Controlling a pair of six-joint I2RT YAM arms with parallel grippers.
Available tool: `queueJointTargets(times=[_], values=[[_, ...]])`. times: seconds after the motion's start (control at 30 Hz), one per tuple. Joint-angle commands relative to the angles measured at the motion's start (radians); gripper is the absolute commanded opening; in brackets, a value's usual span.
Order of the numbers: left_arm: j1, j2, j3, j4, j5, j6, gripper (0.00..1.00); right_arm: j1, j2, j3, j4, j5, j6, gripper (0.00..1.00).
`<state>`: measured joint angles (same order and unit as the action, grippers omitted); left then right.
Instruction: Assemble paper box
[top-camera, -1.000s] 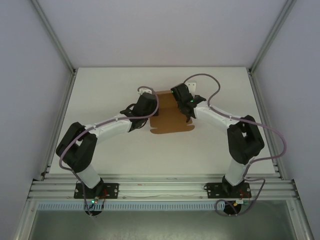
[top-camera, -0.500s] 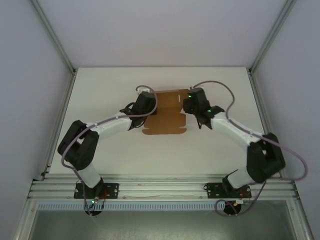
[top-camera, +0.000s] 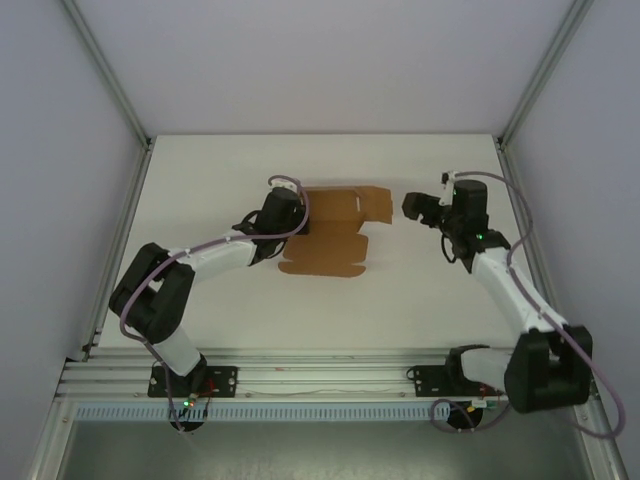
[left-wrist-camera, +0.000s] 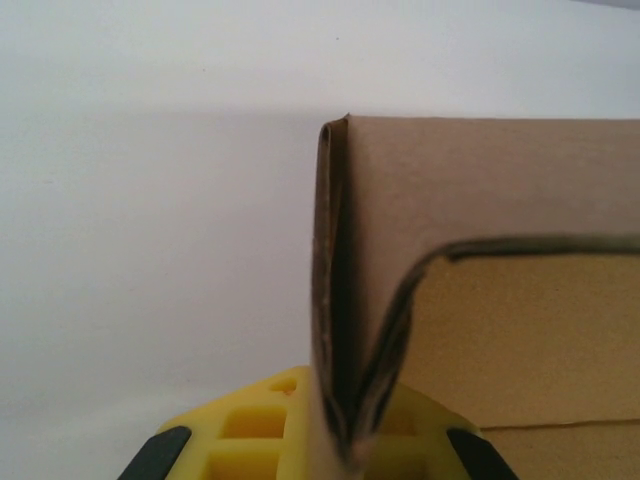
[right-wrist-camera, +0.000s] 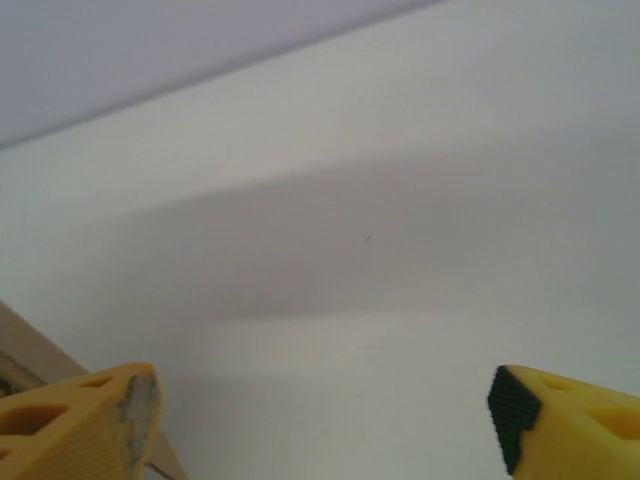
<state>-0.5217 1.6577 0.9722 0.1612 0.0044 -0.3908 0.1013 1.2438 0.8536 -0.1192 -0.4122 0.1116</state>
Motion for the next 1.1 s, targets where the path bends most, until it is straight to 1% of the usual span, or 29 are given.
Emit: queueJointTargets(times=[0.0, 0.1, 0.2, 0.3, 0.4, 0.6, 0.67, 0.73, 0.83, 0.9, 0.97, 1.07], values=[[0.002, -0.031, -0.013, 0.054, 0.021, 0.021, 0.0, -0.003, 0.102, 0.063, -0.011, -0.267, -0.04, 0.79], [0.002, -0.028, -0.008, 0.052, 0.018, 0.022, 0.0, -0.001, 0.173, 0.1, 0.012, -0.474, -0.066, 0.74], [0.002, -0.023, 0.0, 0.047, 0.01, 0.024, 0.0, 0.01, 0.197, 0.097, 0.073, -0.62, -0.083, 0.7], [0.002, -0.016, 0.007, 0.043, 0.013, 0.025, 0.0, 0.042, 0.21, 0.094, 0.079, -0.692, -0.125, 0.68], [0.002, -0.01, 0.009, 0.049, 0.024, 0.029, 0.0, 0.078, 0.232, 0.106, 0.06, -0.7, -0.175, 0.67], [0.002, 0.004, 0.024, 0.037, 0.033, 0.034, 0.0, 0.124, 0.304, 0.168, 0.074, -0.643, -0.184, 0.61], [-0.001, 0.004, 0.023, 0.035, 0.034, 0.038, 0.0, 0.138, 0.32, 0.191, 0.068, -0.575, -0.181, 0.61], [0.0, 0.003, 0.02, 0.033, 0.037, 0.041, 0.0, 0.154, 0.329, 0.209, 0.053, -0.479, -0.188, 0.6], [-0.004, 0.002, 0.019, 0.033, 0.034, 0.053, 0.0, 0.186, 0.332, 0.213, 0.062, -0.394, -0.217, 0.59], [-0.01, 0.003, 0.025, 0.024, 0.02, 0.06, 0.0, 0.218, 0.337, 0.222, 0.056, -0.323, -0.239, 0.56], [-0.017, 0.007, 0.033, 0.009, 0.0, 0.07, 0.0, 0.244, 0.349, 0.237, 0.048, -0.261, -0.245, 0.55], [-0.026, 0.01, 0.045, -0.006, -0.025, 0.078, 0.0, 0.265, 0.381, 0.267, 0.033, -0.202, -0.236, 0.54]])
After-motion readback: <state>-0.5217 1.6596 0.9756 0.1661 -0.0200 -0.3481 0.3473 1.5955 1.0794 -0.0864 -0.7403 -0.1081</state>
